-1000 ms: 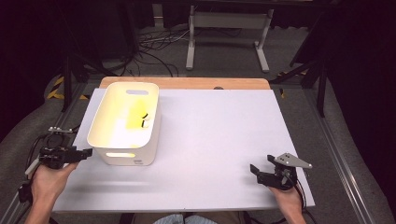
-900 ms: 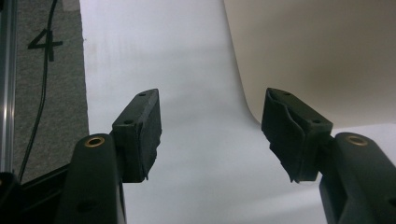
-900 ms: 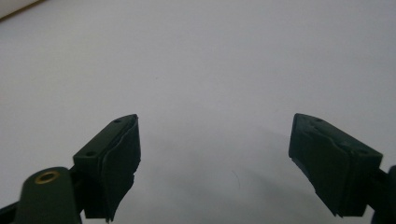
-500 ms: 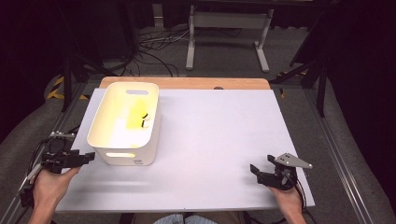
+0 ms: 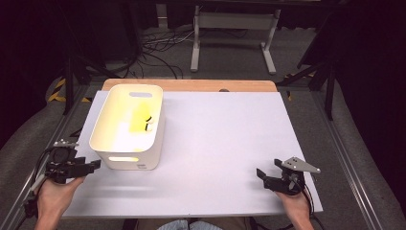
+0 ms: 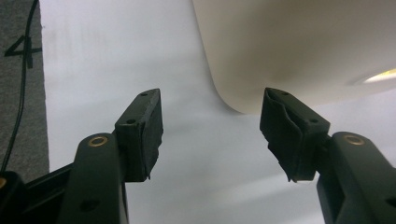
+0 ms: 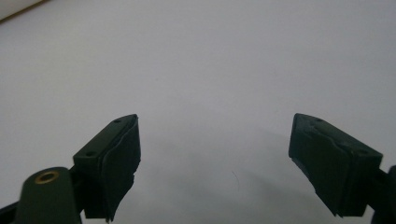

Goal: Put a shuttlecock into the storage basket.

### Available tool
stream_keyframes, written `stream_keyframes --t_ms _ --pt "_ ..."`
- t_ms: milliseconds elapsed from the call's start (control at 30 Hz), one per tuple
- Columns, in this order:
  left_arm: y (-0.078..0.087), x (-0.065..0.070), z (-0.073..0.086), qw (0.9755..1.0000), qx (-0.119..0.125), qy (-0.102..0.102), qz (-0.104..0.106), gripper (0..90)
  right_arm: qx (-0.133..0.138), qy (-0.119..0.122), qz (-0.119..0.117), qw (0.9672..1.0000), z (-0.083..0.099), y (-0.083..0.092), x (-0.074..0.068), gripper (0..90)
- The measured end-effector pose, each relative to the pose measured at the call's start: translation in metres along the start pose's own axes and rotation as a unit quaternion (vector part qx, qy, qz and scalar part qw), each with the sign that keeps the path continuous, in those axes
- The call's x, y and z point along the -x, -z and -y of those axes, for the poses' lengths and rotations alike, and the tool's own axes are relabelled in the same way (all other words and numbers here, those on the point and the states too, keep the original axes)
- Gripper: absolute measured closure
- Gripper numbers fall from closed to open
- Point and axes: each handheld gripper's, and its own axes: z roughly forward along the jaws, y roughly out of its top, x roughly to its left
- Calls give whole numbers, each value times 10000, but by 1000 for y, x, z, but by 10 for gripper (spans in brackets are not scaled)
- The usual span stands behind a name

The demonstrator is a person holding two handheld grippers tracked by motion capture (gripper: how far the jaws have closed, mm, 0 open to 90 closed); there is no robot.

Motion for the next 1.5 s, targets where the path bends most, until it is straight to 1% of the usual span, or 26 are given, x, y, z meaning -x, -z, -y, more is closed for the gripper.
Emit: stream_keyframes --t_ms 33,67,100,333,633,833,933,967,1067,1167,1200,1233,1267,1400,1433,1500 --pt "0 0 0 10000 0 0 0 406 0 0 0 10000 0 0 0 171" --pt "0 1 1 10000 -3 51 25 406 2 -2 0 10000 0 0 0 171" --pt "0 1 1 10000 0 25 32 412 1 -6 0 10000 0 0 0 171" --pt "1 5 4 9999 93 22 86 416 2 -12 1 10000 0 0 0 171" --pt "1 13 5 9998 131 -116 128 399 3 -12 0 10000 0 1 0 171" --pt "0 17 8 9995 213 -92 224 396 9 2 -12 10000 0 1 -1 171" --pt "0 17 8 9994 251 -107 221 397 10 4 -13 10000 0 1 -1 171" --pt "-1 19 9 9991 284 -85 289 397 9 0 -10 10000 0 1 -1 171" --pt "-1 21 10 9989 333 -96 305 398 9 0 -11 10000 0 1 -1 171" --pt "-2 25 10 9986 376 -179 324 398 12 1 -12 10000 0 1 -1 171" --pt "-2 26 10 9984 410 -165 344 398 10 -2 -11 10000 0 1 -1 171" --pt "-2 27 10 9985 406 -204 301 398 12 -3 -9 10000 0 1 -1 171" --pt "-3 28 11 9983 413 -178 377 398 11 2 -11 10000 0 1 -1 171" --pt "-5 31 12 9980 426 -214 404 398 14 1 -15 10000 0 1 -1 171" --pt "-5 32 12 9980 451 -236 379 398 14 2 -14 10000 0 1 -1 171" --pt "-5 34 12 9975 507 -226 427 398 11 1 -14 10000 0 1 -1 171"
